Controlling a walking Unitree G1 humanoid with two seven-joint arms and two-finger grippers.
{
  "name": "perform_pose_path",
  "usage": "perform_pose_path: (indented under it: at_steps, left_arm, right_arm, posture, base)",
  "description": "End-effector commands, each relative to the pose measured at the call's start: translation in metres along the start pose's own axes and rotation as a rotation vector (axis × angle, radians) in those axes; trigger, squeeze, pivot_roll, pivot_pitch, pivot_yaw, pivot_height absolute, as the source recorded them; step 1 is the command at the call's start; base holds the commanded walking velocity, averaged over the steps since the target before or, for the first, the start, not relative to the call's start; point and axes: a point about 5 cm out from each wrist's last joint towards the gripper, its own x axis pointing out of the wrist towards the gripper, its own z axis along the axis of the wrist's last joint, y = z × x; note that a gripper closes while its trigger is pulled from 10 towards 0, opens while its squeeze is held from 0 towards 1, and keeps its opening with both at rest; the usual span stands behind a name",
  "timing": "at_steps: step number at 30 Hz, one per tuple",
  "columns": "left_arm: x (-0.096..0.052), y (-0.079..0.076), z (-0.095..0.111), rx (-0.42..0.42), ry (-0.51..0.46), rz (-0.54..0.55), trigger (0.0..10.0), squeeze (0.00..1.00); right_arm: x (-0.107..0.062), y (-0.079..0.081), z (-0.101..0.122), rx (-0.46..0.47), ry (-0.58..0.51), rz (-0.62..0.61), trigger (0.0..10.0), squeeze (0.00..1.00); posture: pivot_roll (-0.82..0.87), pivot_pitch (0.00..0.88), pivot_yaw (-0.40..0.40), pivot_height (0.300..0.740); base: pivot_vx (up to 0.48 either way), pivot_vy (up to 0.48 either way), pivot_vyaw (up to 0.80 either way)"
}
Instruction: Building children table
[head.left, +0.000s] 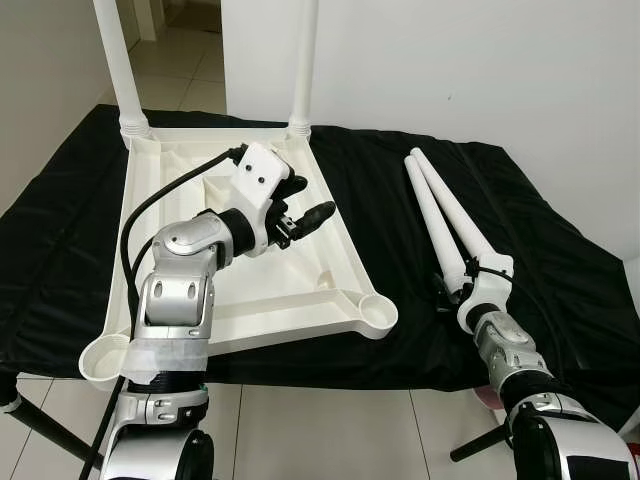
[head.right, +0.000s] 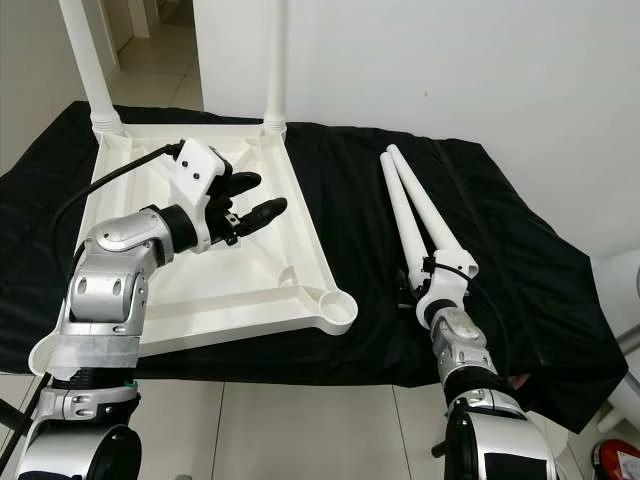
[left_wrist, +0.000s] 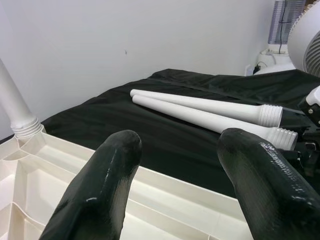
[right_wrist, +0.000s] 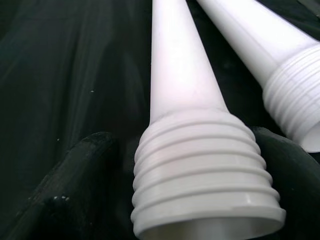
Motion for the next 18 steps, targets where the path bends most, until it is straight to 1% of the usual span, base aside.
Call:
perform_pose_path:
  at_steps: [1,2,3,4,9,12,18]
  left_arm:
    - [-0.0013,0.0148,0.0047,0.006,-0.007,0.313,10.0,0.00]
    - [-0.0013,0.0148,0.0047,0.006,-0.007,0.313,10.0,0.00]
    - [-0.0016,0.0153,0.0049,0.006,-0.007,0.316,10.0,0.00]
    - [-0.0020,0.0158,0.0048,0.005,-0.006,0.319,10.0,0.00]
    - [-0.0026,0.0165,0.0042,0.005,-0.003,0.323,10.0,0.00]
    - [-0.0034,0.0160,0.0035,0.009,0.002,0.320,10.0,0.00]
    - [-0.0039,0.0146,0.0021,0.013,0.006,0.305,10.0,0.00]
  right_arm:
    - [-0.0006,0.0023,-0.0056,0.007,0.016,0.011,10.0,0.00]
    - [-0.0006,0.0023,-0.0056,0.007,0.016,0.011,10.0,0.00]
    - [-0.0003,0.0035,-0.0063,0.019,0.019,0.016,4.2,0.00]
    - [0.0002,0.0044,-0.0063,0.029,0.019,0.019,0.0,0.00]
    - [0.0013,0.0063,-0.0066,0.052,0.023,0.023,0.0,0.00]
    - [0.0030,0.0110,-0.0057,0.091,0.020,0.038,0.0,0.00]
    - [0.0035,0.0111,-0.0028,0.099,-0.007,0.027,0.0,0.00]
  posture:
    - [0.06,0.000,-0.113,0.740]
    - [0.06,0.000,-0.113,0.740]
    - [0.06,0.000,-0.117,0.740]
    - [0.06,0.000,-0.121,0.740]
    - [0.06,0.000,-0.127,0.740]
    - [0.07,0.000,-0.133,0.740]
    - [0.07,0.000,-0.138,0.740]
  base:
    - [0.000,0.000,0.00]
    - [0.000,0.000,0.00]
    - [0.000,0.000,0.00]
    - [0.000,0.000,0.00]
    - [0.000,0.000,0.00]
    - [0.000,0.000,0.00]
    - [0.000,0.000,0.00]
